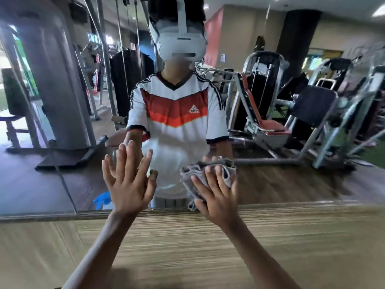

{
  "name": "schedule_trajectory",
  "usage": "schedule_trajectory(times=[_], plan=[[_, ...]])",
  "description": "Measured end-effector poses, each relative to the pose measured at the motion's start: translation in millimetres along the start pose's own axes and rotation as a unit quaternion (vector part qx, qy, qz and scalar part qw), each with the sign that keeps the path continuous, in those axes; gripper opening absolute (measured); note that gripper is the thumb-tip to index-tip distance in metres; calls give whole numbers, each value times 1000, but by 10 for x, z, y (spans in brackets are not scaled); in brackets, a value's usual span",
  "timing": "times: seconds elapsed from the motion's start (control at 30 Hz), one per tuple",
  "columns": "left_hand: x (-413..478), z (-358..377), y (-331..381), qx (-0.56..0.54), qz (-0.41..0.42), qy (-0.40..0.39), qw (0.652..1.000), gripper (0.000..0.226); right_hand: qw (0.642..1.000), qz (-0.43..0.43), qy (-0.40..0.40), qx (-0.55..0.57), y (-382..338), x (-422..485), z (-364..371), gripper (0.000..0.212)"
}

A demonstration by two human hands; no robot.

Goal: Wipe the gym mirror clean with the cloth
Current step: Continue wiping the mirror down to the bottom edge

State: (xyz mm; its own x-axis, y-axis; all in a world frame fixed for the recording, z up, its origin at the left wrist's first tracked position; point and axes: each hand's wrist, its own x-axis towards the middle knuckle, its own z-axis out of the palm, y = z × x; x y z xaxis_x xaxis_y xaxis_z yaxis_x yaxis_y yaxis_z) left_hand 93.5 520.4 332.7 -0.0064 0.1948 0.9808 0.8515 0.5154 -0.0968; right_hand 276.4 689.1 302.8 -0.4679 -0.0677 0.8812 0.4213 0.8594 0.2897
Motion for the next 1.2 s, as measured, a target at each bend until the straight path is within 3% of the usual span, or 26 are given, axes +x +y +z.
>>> schedule_trajectory(times=[0.03,0.1,0.2,0.27,0.33,0.4,0.47,0.53,0.57,0.63,0.7,0.77,0.83,0.9,0.97,1.03,1.1,1.2], plan=[[-1,-3,-10,0,5,2,1000,57,999,-47,-15,-17,117,-135,-9,57],[5,5,-18,7,5,3,1000,59,998,-54,-15,-39,419,-297,-81,56],[-10,37,3,18,-1,10,1000,62,996,88,20,-17,643,-166,-205,57],[-3,36,1,15,0,15,1000,62,976,208,66,13,446,146,-187,59],[-5,20,-8,7,4,13,1000,62,960,262,91,50,91,417,-116,62],[-16,13,-26,12,13,14,1000,60,975,203,73,58,-231,471,-21,61],[-25,19,-54,20,21,11,1000,59,999,43,23,18,-337,265,44,59],[-36,26,-84,18,26,9,999,59,997,-77,-4,-24,-153,-8,45,57],[-44,27,-90,17,26,8,999,59,995,-91,-5,-37,-17,-122,21,56],[-53,33,-67,11,23,12,1000,59,998,-30,7,-53,278,-225,-57,57],[-34,37,-36,9,14,18,1000,57,992,112,49,-40,458,-79,-124,59],[-27,34,-30,3,10,16,1000,58,956,272,109,13,333,307,-165,60],[-41,41,-47,2,16,17,1000,59,920,345,153,104,-26,677,-176,62],[-55,48,-68,6,21,15,1000,60,946,257,134,146,-424,747,-81,62],[-55,37,-80,3,26,12,1000,57,995,39,55,73,-622,420,79,65],[-56,20,-103,-13,30,8,999,54,997,-81,11,2,-448,62,157,58],[-54,10,-118,-27,31,14,999,50,998,-47,9,-35,-183,-44,84,56],[33,-1,-52,-32,-7,28,999,46,987,143,68,-27,119,437,-141,56]])
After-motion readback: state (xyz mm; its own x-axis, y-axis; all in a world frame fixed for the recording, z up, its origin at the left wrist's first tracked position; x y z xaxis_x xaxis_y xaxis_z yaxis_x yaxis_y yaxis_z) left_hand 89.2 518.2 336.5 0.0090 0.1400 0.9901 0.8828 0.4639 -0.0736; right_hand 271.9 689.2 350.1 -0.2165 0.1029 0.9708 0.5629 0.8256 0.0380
